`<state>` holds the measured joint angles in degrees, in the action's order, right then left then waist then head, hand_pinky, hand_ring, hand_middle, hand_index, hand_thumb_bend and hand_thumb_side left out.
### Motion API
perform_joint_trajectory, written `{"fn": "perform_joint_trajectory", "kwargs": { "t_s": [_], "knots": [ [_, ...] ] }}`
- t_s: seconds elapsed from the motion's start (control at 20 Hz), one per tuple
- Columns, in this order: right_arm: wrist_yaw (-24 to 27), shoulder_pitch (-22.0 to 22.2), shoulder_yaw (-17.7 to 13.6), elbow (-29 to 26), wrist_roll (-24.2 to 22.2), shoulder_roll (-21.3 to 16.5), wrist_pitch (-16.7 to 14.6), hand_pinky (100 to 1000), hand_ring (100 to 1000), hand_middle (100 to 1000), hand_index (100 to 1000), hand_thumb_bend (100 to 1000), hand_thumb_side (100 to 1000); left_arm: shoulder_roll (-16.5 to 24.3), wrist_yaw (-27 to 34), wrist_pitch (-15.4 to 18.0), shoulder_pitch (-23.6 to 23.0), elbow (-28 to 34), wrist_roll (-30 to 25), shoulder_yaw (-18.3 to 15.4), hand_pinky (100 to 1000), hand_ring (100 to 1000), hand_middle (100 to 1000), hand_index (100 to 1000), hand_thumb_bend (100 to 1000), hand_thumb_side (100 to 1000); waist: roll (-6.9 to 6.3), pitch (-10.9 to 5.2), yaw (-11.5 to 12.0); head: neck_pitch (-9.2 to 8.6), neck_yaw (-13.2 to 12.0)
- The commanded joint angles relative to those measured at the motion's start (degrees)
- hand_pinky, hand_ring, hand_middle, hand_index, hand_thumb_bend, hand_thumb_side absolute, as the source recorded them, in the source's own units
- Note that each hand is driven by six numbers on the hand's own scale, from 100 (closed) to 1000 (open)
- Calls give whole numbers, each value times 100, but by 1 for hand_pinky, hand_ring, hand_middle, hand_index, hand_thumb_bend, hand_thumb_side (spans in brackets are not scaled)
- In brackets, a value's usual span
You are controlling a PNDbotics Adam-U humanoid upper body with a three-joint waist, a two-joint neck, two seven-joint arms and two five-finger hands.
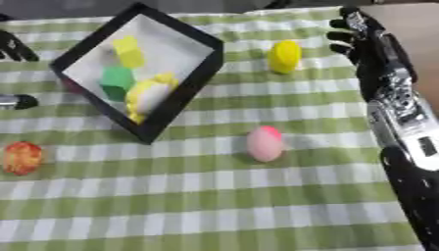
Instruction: Pick up objects on the table and place them in the box.
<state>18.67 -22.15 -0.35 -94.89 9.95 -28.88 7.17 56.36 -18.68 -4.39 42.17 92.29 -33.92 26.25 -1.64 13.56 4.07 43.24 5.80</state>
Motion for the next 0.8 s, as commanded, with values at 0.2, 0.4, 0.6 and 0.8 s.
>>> {"fn": "perform_joint_trajectory", "kwargs": {
  "t_s": [0.2,0.4,0.6,0.8],
  "knots": [
    [-45,-99,-45,-149,3,-169,-17,841,805,762,868,100,754,1030,409,-527,-686,957,-212,-384,807,800,760,843,532,511,55,-167,-30,-12,-137],
    [-170,-109,-37,-186,5,-160,-50,842,809,766,869,100,740,1249,337,-921,-1329,1600,-334,-552,809,805,765,848,553,500,76,-157,-67,-18,-266],
    [-255,-129,-16,-200,15,-136,-80,842,815,770,870,100,737,1338,238,-1292,-1943,2150,-402,-715,810,808,768,851,557,517,82,-152,-115,-16,-350],
    [-262,-164,29,-190,-16,-86,-60,841,812,768,869,100,740,1299,201,-1359,-2458,2226,-282,-775,807,804,763,849,548,527,87,-155,-204,-22,-449]
  ]
}}
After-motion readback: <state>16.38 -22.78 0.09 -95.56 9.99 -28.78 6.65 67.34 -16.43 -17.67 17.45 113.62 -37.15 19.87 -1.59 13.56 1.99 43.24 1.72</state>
